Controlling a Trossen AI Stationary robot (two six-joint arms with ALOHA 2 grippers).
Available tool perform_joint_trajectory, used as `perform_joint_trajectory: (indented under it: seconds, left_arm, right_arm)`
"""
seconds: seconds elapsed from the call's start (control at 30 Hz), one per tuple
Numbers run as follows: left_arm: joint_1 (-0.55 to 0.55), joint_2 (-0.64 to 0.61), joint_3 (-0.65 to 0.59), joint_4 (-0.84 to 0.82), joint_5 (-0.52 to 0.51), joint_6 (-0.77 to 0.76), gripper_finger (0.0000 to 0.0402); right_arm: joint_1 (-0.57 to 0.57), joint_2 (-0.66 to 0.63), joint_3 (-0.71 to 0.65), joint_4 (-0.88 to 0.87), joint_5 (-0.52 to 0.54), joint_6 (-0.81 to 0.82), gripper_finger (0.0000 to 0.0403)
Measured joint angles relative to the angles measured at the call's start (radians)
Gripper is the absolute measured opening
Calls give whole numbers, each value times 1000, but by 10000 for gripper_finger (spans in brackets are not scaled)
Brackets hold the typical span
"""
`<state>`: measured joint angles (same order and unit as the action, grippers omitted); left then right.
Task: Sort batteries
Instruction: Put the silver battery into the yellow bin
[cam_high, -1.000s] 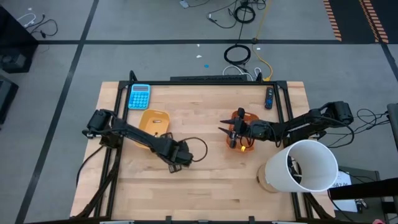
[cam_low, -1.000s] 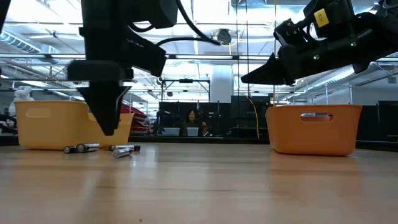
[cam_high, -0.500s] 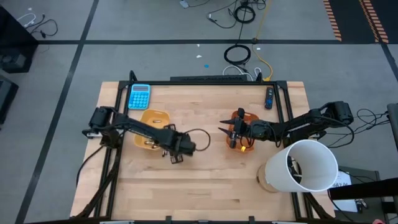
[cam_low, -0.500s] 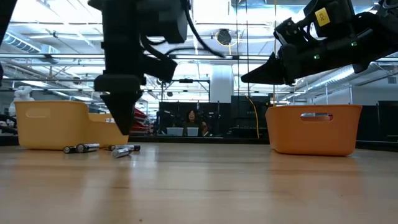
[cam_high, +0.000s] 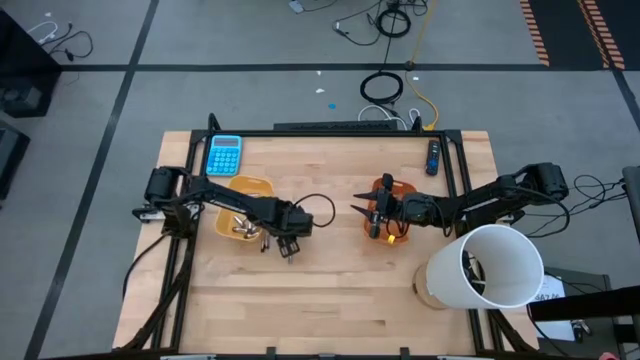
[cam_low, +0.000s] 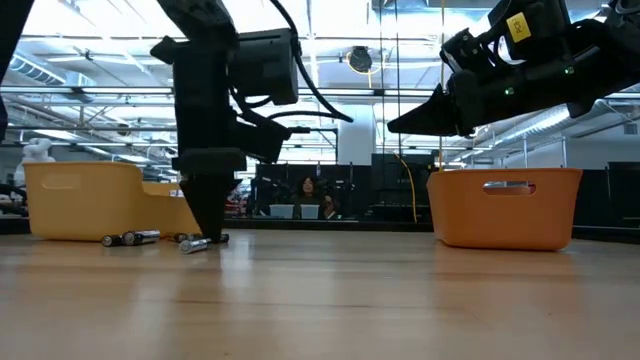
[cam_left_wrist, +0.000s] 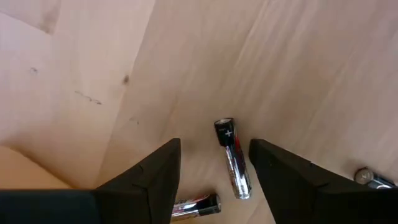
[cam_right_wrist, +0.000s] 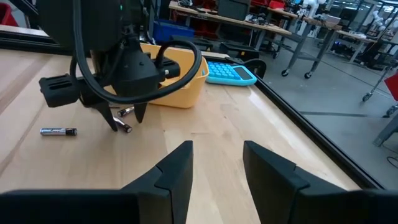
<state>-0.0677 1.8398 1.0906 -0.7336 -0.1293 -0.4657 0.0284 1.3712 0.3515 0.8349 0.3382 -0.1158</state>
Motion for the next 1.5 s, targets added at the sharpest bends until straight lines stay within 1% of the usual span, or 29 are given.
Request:
perform_joint_trajectory:
  seconds: [0.07, 0.13, 0.2, 0.3, 0.33, 0.37, 0.47, 0.57, 0.73, 0.87, 0.97, 1.1, 1.27, 1.4, 1.5]
  left_arm:
    - [0, -1, -9, 9, 0, 2, 201]
    - [-1, -1, -10, 13, 6, 21, 175]
    - [-8, -1, -12, 25, 10, 46, 133]
    - [-23, -1, -12, 43, 10, 83, 45]
    - [-28, -1, -13, 47, 7, 86, 28]
    - [-34, -1, -13, 50, 2, 86, 21]
    - [-51, 1, -1, 42, -26, 81, 21]
    - [-67, -2, 38, 27, -72, 81, 20]
    - [-72, -76, 104, -46, -164, 61, 19]
    - [-70, -154, 107, -190, -216, -14, 19]
    - [-65, -205, 82, -316, -257, -87, 19]
    - [-48, -264, 43, -372, -231, -143, 18]
    - [3, -281, -43, -414, -200, -157, 18]
    - [64, -279, -144, -382, -164, -112, 18]
    - [116, -285, -210, -292, -114, -67, 18]
  right_arm:
    - [0, 0, 0, 1, 0, 0, 132]
    - [0, 0, 0, 1, 0, 0, 132]
    - [0, 0, 0, 1, 0, 0, 132]
    - [0, 0, 0, 2, 0, 0, 132]
    - [0, 0, 0, 2, 0, 0, 132]
    - [0, 0, 0, 2, 0, 0, 132]
    - [0, 0, 0, 3, 0, 0, 132]
    - [0, 0, 0, 4, 0, 0, 132]
    - [0, 0, 0, 3, 0, 0, 132]
    - [0, 0, 1, -9, 0, 3, 132]
    - [0, 0, 1, -8, 0, 4, 132]
    - [0, 0, 1, 1, 0, 3, 132]
    - [0, 0, 1, 4, 0, 4, 132]
    - [0, 0, 1, 4, 0, 7, 132]
    - [0, 0, 1, 4, 0, 7, 132]
